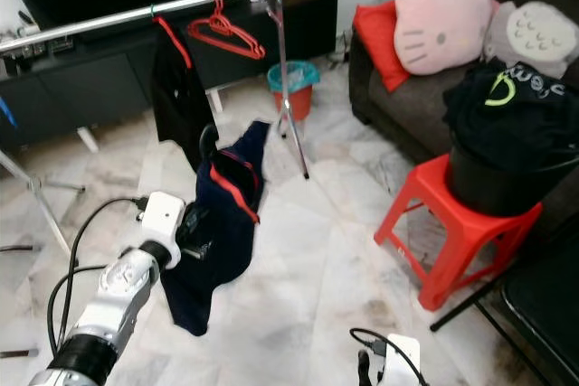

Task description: Hang hanger

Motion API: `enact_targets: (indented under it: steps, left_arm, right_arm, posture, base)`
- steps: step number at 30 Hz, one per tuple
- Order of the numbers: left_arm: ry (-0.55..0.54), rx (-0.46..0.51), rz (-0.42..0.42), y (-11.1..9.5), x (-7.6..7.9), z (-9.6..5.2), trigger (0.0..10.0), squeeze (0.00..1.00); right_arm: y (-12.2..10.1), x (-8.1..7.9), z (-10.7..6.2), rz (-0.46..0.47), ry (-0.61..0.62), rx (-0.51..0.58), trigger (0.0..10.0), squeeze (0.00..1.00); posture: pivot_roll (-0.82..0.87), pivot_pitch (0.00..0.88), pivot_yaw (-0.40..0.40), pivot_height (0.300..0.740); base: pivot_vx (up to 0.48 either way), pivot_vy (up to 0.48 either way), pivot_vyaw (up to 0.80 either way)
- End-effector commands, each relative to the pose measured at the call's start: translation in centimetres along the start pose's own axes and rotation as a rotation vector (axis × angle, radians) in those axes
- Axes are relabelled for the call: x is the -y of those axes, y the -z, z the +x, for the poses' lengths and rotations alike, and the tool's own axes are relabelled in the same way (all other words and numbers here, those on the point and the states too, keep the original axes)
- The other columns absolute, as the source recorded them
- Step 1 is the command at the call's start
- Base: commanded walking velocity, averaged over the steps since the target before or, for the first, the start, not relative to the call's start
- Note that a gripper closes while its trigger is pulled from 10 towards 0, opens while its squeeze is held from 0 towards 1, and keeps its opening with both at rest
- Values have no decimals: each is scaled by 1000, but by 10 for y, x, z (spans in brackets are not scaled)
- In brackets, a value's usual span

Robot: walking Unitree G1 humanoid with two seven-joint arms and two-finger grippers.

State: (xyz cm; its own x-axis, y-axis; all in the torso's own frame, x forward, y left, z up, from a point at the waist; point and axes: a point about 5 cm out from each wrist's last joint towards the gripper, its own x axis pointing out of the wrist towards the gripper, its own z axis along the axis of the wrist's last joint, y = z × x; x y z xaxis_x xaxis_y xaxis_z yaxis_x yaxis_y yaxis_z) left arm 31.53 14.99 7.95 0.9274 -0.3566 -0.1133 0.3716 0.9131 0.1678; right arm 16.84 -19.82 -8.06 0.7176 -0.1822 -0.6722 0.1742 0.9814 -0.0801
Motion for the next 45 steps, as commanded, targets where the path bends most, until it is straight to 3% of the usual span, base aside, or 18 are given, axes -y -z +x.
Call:
enact_targets:
  steps: [1, 2, 3, 6, 8, 10, 11, 13, 15, 17, 19, 22, 26, 30, 32, 36, 45]
  left_arm:
    - [70, 17, 58, -9, 2, 0, 10000, 0]
    - [112, 8, 82, -10, 6, 0, 10000, 0]
    - [112, 8, 82, -10, 6, 0, 10000, 0]
    - [184, 0, 116, -11, 13, 0, 10000, 0]
    - [200, -2, 125, -11, 15, 0, 10000, 0]
    - [264, -8, 149, -12, 22, 1, 10000, 0]
    - [288, -7, 159, -14, 25, 2, 10000, 0]
    - [293, -6, 161, -15, 25, 2, 10000, 0]
    - [317, 0, 176, -19, 29, 4, 10000, 0]
    - [331, 3, 180, -21, 31, 4, 10000, 0]
    - [368, -1, 196, -23, 35, 4, 10000, 0]
    - [396, 1, 212, -25, 37, 2, 10000, 0]
    - [435, -10, 235, -26, 36, 0, 10000, 0]
    - [443, -15, 243, -26, 36, -1, 10000, 0]
    - [444, -20, 252, -27, 35, -1, 10000, 0]
    - [464, -7, 249, -32, 41, 1, 10000, 0]
    - [501, 14, 243, -38, 51, 2, 10000, 0]
  right_arm:
    - [-21, 4, 5, -65, -2, 112, 10000, 0]
    - [-75, 24, 13, -121, 17, 314, 10000, 0]
    - [-75, 24, 13, -121, 17, 314, 10000, 0]
    - [-124, 38, 10, -210, 22, 490, 10000, 0]
    - [-131, 40, 9, -232, 21, 515, 10000, 0]
    - [-154, 37, 7, -225, -37, 584, 10000, 0]
    - [-165, 29, 5, -259, -134, 613, 10000, 0]
    - [-169, 26, 5, -277, -166, 624, 10000, 0]
    - [-184, 10, -5, -333, -317, 683, 10000, 0]
    - [-189, 3, -11, -344, -391, 696, 10000, 0]
    - [-193, -5, -21, -418, -506, 708, 10000, 0]
    - [-195, -2, -26, -499, -540, 718, 10000, 0]
    - [-189, 28, -27, -508, -552, 637, 10000, 0]
    - [-188, 35, -29, -505, -542, 616, 10000, 0]
    - [-185, 44, -31, -401, -562, 593, 10000, 0]
    - [-170, 26, -41, -362, -781, 531, 10000, 0]
    - [-167, 10, -38, -365, -805, 530, 10000, 0]
  posture:
    - [-47, 0, 74, 740]
    - [-52, 0, 74, 740]
    - [-52, 0, 74, 740]
    - [-58, 0, 73, 740]
    - [-59, 0, 74, 740]
    - [-66, 0, 73, 740]
    - [-68, 0, 71, 740]
    - [-68, 0, 71, 740]
    - [-63, 0, 66, 740]
    - [-62, 0, 64, 740]
    - [-57, 0, 58, 740]
    - [-53, 0, 54, 740]
    - [-52, 0, 44, 740]
    - [-52, 0, 44, 740]
    - [-60, 0, 41, 740]
    - [-57, 0, 40, 740]
    - [-55, 0, 32, 740]
  base:
    - [0, 0, 0]
    - [0, 0, 0]
    - [0, 0, 0]
    - [0, 0, 0]
    - [0, 0, 0]
    - [0, 0, 0]
    - [0, 0, 0]
    - [0, 0, 0]
    - [0, 0, 0]
    - [0, 0, 0]
    - [0, 0, 0]
    - [0, 0, 0]
    - [0, 0, 0]
    - [0, 0, 0]
    - [0, 0, 0]
    - [0, 0, 0]
    - [0, 0, 0]
